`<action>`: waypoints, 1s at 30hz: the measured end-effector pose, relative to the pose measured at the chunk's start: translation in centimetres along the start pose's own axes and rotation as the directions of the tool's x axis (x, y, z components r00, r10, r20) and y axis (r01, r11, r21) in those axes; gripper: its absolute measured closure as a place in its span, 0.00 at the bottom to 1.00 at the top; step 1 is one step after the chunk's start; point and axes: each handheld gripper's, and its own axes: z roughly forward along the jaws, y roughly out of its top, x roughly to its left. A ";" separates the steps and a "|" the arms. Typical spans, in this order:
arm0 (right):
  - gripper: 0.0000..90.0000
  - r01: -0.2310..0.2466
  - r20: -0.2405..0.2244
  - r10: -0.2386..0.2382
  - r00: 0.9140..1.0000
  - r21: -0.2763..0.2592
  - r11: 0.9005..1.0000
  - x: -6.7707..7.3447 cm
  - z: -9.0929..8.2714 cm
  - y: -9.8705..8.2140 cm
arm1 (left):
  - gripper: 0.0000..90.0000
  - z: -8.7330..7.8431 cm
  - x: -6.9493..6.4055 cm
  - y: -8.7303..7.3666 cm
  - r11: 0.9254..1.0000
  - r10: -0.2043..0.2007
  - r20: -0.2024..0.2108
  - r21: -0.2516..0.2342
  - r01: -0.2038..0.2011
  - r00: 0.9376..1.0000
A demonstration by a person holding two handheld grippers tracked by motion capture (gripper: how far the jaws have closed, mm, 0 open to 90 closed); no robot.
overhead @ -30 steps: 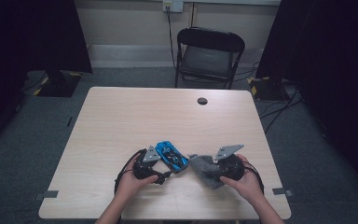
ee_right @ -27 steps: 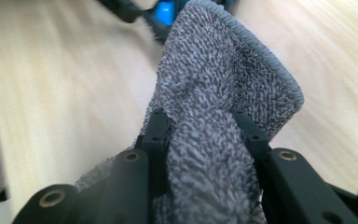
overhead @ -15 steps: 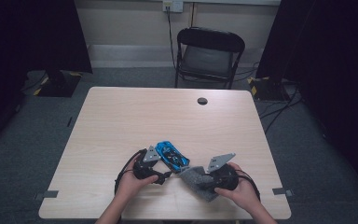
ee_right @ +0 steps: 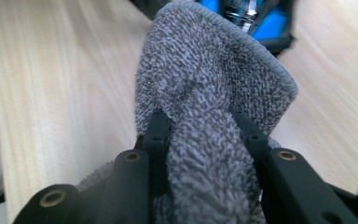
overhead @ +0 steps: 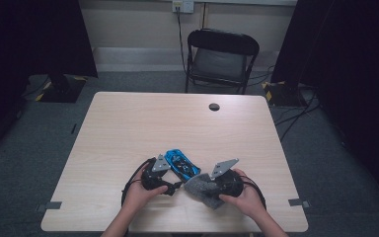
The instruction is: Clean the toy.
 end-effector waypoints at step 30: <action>0.42 -0.054 0.056 0.055 0.997 -0.031 0.998 -0.1 0.1 0.4 | 0.10 0.0 0.1 0.0 1.000 -0.004 0.004 -0.002 0.004 1.000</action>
